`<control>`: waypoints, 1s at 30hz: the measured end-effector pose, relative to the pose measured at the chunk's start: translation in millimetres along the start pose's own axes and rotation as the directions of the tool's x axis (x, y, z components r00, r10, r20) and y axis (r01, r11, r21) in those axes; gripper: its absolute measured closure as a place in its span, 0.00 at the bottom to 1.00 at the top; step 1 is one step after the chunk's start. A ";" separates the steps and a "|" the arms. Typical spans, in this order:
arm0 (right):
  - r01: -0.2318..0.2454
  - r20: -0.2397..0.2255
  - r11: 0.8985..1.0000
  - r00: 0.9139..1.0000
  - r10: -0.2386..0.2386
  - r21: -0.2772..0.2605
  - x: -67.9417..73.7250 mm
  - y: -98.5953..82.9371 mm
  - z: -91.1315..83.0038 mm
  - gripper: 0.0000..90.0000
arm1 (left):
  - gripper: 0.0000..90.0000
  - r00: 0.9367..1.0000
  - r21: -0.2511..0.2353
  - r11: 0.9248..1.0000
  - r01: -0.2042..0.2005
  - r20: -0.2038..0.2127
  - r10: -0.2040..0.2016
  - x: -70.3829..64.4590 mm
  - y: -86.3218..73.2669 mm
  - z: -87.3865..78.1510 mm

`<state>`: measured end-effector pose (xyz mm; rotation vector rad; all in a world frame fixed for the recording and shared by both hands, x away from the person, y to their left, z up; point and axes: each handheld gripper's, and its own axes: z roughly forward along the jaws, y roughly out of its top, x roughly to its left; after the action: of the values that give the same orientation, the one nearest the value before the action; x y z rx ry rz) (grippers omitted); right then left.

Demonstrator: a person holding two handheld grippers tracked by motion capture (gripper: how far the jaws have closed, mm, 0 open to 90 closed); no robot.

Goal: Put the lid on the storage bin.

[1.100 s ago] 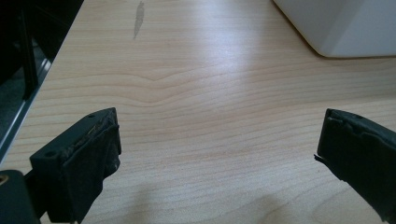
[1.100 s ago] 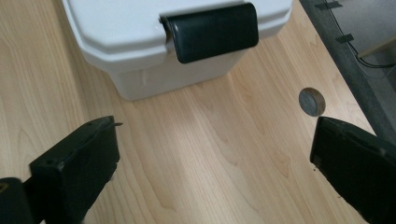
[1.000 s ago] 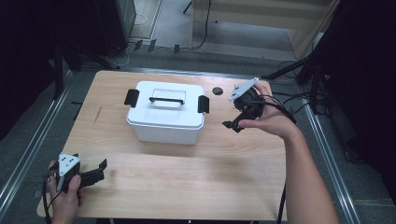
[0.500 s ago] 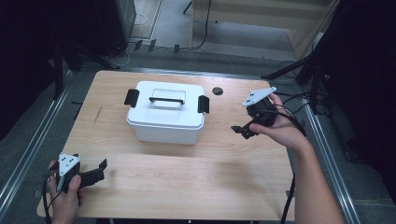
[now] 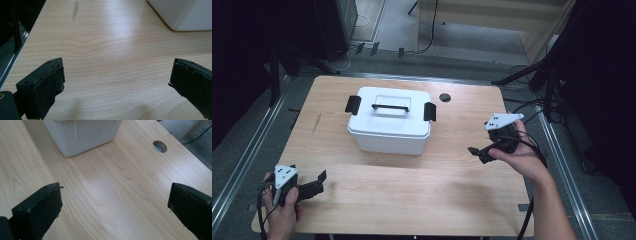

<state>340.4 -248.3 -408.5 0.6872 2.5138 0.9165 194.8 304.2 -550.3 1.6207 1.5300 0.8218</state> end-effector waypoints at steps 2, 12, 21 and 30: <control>-0.009 0.010 1.000 1.000 0.009 -0.002 1.4 -6.6 0.2 0.00 | 0.00 1.000 0.000 1.000 0.000 -0.001 0.000 0.0 0.0 0.0; -0.102 0.029 0.993 0.994 0.104 -0.064 14.6 -49.4 2.2 0.00 | 0.00 1.000 0.000 1.000 -0.001 0.000 0.001 -0.2 -0.2 -0.1; -0.146 0.043 0.988 0.988 0.149 -0.056 22.5 -79.7 5.6 0.00 | 0.00 1.000 0.002 1.000 -0.003 -0.004 0.003 -0.4 -0.2 0.0; -0.212 0.107 0.972 0.969 0.222 -0.096 27.7 -110.6 11.0 0.00 | 0.00 1.000 0.000 1.000 -0.001 -0.004 0.001 -0.4 -0.3 -0.1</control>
<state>288.7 -301.3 -495.8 0.9748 2.3153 1.0177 194.5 303.8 -550.5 1.6214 1.5323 0.8264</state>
